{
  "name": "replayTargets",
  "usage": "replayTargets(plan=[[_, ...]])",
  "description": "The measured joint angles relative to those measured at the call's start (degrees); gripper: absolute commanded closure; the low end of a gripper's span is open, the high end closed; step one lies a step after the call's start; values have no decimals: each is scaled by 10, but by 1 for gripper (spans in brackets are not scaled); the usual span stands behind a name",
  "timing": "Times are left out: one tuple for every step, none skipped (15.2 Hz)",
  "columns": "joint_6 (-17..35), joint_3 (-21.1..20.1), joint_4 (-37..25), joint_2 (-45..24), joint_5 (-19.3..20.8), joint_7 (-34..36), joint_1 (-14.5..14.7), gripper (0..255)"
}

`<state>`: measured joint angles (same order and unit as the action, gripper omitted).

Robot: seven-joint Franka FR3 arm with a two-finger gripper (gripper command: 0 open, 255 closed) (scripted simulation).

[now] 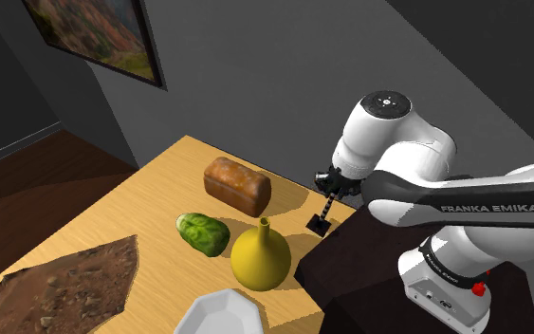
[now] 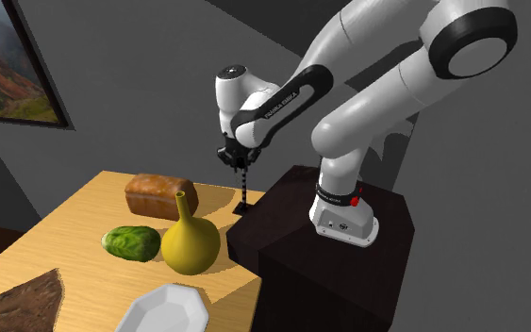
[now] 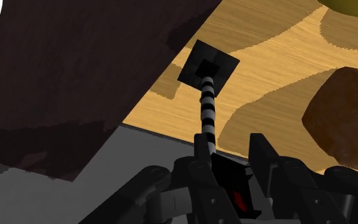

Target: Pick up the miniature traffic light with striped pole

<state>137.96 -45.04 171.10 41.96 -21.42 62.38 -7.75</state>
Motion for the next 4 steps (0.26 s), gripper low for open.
replayTargets(plan=[[-10,5,-4,7,2,-2,1,255],[-22,11,-7,16,4,-5,3,255],[-35,17,-9,26,5,-7,6,255],[-43,20,-11,32,6,-7,8,255]])
